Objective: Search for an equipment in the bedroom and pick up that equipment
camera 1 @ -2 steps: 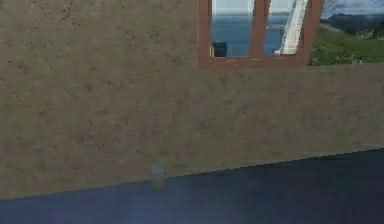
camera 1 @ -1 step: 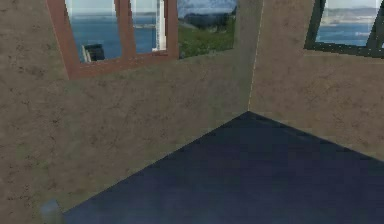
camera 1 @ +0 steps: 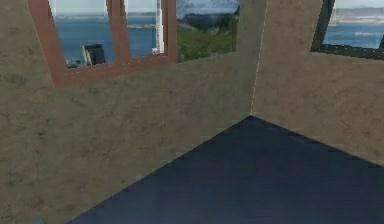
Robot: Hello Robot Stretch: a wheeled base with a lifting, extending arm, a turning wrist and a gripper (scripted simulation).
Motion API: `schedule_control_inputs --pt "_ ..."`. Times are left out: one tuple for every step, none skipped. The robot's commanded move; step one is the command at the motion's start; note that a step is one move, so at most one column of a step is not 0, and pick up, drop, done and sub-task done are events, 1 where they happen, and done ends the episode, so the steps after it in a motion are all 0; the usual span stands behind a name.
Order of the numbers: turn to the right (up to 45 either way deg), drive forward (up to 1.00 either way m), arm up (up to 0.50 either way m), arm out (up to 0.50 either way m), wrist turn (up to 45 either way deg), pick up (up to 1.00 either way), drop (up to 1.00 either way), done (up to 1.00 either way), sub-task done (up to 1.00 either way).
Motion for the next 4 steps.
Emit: schedule_control_inputs --pt "-45.0 0.0 0.0 0.0 0.0 0.0 0.0 0.0 0.0" --pt "-39.0 0.0 0.0 0.0 0.0 0.0 0.0 0.0 0.0" --pt "0.0 1.0 0.0 0.0 0.0 0.0 0.0 0.0 0.0" --pt "-45.0 0.0 0.0 0.0 0.0 0.0 0.0 0.0 0.0"
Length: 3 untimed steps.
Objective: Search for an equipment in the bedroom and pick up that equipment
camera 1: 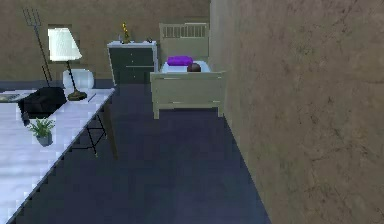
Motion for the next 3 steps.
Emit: schedule_control_inputs --pt "-6.0 0.0 0.0 0.0 0.0 0.0 0.0 0.0 0.0" --pt "0.0 1.0 0.0 0.0 0.0 0.0 0.0 0.0 0.0" --pt "0.0 1.0 0.0 0.0 0.0 0.0 0.0 0.0 0.0"
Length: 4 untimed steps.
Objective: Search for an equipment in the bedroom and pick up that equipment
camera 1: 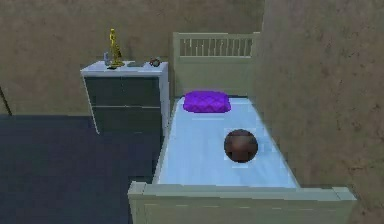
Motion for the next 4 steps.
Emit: schedule_control_inputs --pt "-27.0 0.0 0.0 0.0 0.0 0.0 0.0 0.0 0.0" --pt "0.0 0.05 0.0 0.0 0.0 0.0 0.0 0.0 0.0" --pt "-42.0 0.0 0.0 0.0 0.0 0.0 0.0 0.0 0.0" --pt "45.0 0.0 0.0 0.0 0.0 0.0 0.0 0.0 0.0"
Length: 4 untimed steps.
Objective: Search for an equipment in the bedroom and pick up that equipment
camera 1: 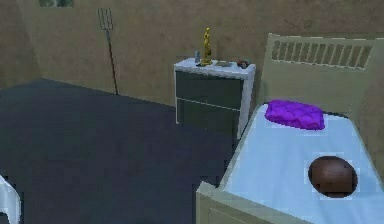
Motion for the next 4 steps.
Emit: schedule_control_inputs --pt "45.0 0.0 0.0 0.0 0.0 0.0 0.0 0.0 0.0" --pt "18.0 0.0 0.0 0.0 0.0 0.0 0.0 0.0 0.0" --pt "0.0 0.55 0.0 0.0 0.0 0.0 0.0 0.0 0.0" --pt "-45.0 0.0 0.0 0.0 0.0 0.0 0.0 0.0 0.0"
